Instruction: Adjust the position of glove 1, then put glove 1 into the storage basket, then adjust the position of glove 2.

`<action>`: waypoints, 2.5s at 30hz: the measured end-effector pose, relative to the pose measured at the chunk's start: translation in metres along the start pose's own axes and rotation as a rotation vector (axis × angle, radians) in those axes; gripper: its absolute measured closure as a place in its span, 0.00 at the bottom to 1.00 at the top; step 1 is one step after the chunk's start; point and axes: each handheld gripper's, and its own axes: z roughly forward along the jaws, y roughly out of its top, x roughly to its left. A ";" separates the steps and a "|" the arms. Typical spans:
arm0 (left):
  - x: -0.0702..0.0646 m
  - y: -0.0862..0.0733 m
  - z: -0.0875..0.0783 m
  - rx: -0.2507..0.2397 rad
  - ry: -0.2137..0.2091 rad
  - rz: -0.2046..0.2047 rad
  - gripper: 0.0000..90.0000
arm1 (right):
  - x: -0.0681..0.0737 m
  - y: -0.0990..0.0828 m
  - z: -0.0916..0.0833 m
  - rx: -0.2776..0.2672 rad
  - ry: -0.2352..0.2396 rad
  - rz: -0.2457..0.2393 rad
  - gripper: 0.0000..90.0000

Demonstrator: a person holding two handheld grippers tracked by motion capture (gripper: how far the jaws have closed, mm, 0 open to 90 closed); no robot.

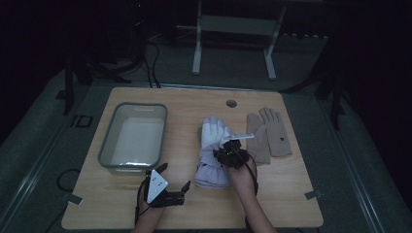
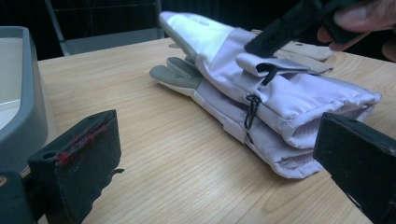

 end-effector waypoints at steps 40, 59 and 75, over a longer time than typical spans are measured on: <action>-0.006 0.017 0.005 0.114 -0.077 -0.062 0.01 | -0.058 0.005 -0.043 -0.056 0.181 -0.060 0.20; -0.011 0.050 0.025 0.244 -0.169 -0.106 0.01 | -0.079 0.002 -0.059 -0.111 0.231 -0.054 0.16; -0.009 0.061 0.047 0.326 -0.180 -0.122 0.01 | -0.082 0.005 -0.042 -0.061 0.179 -0.074 0.25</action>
